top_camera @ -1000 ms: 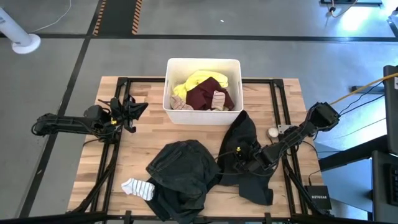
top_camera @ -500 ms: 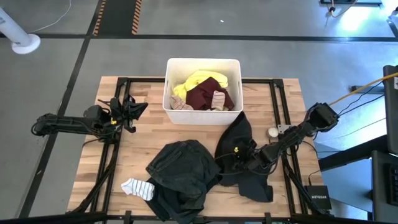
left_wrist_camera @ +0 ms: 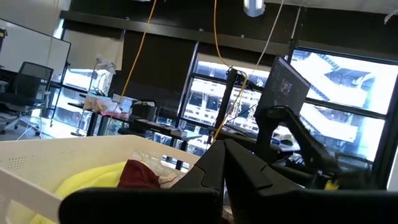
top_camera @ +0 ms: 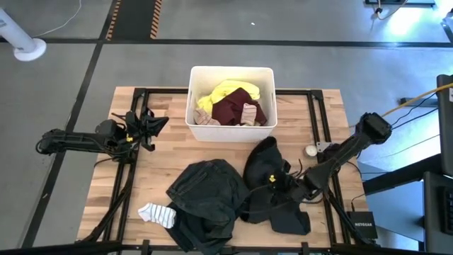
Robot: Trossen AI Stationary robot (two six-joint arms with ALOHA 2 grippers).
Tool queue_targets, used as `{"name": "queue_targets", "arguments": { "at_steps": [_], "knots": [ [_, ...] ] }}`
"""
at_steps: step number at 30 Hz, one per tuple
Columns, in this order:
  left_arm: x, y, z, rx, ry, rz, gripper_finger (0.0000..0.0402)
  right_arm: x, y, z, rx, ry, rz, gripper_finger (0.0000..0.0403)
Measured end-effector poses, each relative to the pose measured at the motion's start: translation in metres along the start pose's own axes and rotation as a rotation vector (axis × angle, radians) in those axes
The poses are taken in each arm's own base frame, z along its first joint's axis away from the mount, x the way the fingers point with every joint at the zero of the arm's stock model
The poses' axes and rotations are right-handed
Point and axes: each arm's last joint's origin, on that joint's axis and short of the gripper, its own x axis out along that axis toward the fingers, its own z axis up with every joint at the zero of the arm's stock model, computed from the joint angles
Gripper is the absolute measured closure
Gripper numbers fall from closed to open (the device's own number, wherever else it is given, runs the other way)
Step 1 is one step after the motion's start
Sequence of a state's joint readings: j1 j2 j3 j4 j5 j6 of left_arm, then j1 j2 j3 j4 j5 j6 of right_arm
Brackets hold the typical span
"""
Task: Sort clothes
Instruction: Put the black shorts into the white bin
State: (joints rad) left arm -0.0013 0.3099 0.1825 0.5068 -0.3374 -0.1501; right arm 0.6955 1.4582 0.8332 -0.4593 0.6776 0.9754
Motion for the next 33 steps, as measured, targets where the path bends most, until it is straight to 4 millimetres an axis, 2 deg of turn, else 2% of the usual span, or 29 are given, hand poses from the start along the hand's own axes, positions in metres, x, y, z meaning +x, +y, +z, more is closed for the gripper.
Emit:
{"name": "queue_targets", "arguments": {
  "at_steps": [10, 16, 20, 26, 29, 33],
  "knots": [
    [0.0, 0.0, 0.0, -0.001, -0.002, 0.0, 0.0398, -0.082, 0.028, 0.099, -0.22, -0.301, -0.073, 0.0371],
    [0.0, 0.0, 0.0, -0.001, -0.002, 0.0, 0.0398, -0.132, 0.025, 0.168, -0.33, -0.478, -0.165, 0.0371],
    [0.0, 0.0, 0.0, -0.001, -0.001, 0.0, 0.0398, -0.153, 0.007, 0.211, -0.379, -0.53, -0.242, 0.0371],
    [0.0, 0.0, 0.0, 0.001, 0.001, 0.0, 0.0398, -0.174, -0.042, 0.273, -0.365, -0.592, -0.419, 0.0371],
    [0.0, 0.0, 0.0, 0.001, 0.004, 0.001, 0.0398, -0.175, -0.068, 0.298, -0.343, -0.628, -0.444, 0.0371],
    [0.0, 0.0, 0.0, 0.002, 0.004, 0.001, 0.0398, -0.161, -0.1, 0.32, -0.304, -0.66, -0.462, 0.0371]
  ]
}}
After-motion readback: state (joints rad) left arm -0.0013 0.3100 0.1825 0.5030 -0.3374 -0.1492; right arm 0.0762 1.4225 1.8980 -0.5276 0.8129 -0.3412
